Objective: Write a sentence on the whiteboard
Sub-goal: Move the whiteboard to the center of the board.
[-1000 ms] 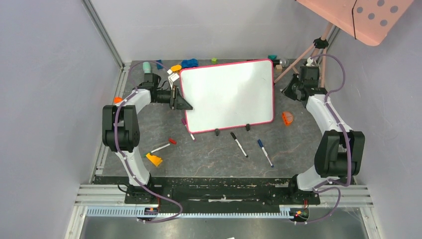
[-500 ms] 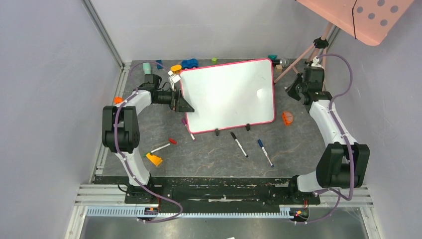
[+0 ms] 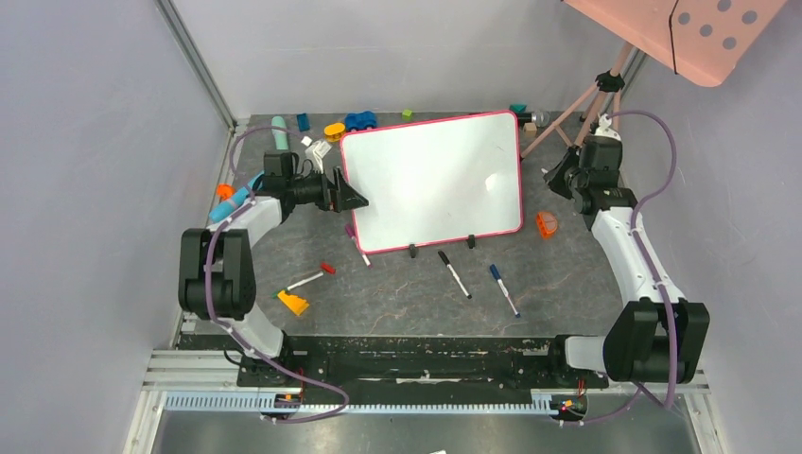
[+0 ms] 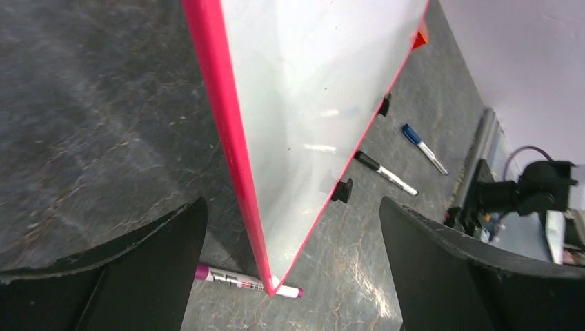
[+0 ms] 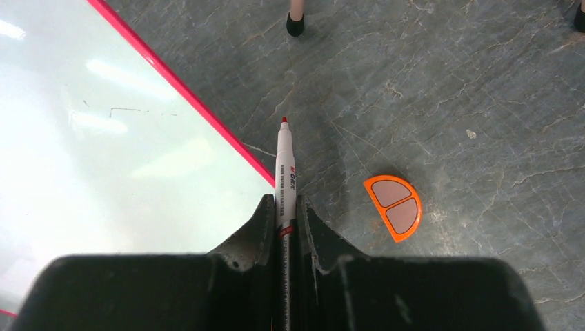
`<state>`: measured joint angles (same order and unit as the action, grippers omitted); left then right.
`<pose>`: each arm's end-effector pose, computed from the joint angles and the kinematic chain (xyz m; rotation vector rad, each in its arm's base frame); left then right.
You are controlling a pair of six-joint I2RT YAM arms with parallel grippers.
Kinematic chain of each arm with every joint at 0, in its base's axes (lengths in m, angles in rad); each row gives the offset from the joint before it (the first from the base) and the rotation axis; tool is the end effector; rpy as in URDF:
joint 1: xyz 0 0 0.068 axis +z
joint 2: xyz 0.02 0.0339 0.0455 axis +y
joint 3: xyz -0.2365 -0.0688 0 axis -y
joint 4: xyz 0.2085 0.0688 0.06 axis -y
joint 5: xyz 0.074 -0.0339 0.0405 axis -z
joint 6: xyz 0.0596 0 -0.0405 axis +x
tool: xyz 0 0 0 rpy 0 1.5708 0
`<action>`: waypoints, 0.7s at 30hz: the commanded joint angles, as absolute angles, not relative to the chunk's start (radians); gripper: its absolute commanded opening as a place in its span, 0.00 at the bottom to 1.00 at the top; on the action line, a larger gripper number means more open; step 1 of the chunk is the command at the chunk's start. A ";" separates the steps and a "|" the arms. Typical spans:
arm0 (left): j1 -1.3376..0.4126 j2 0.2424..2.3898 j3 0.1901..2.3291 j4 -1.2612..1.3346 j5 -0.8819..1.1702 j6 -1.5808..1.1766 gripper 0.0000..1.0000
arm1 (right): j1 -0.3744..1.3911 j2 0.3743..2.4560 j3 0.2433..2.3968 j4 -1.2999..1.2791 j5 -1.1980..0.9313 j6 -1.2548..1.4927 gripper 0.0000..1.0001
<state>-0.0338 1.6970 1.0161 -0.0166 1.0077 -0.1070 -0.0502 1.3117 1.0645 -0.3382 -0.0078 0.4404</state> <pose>0.3288 -0.0615 0.1955 0.4558 2.0849 -1.2045 0.2873 -0.0140 0.2754 0.5215 2.1017 0.2337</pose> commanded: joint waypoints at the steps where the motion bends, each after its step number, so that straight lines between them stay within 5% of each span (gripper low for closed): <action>1: -0.018 1.563 0.985 0.050 0.781 -0.183 1.00 | -0.054 1.245 1.045 -0.310 -0.035 0.425 0.00; 21: 0.067 1.233 0.702 0.119 0.947 -0.393 1.00 | -0.037 0.935 0.905 -0.458 -0.006 0.453 0.00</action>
<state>0.0696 1.2804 0.7490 0.0635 0.8726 -0.2867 -0.0414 0.9771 0.9039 -0.4358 -0.0360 0.4751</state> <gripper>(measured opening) 0.994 0.122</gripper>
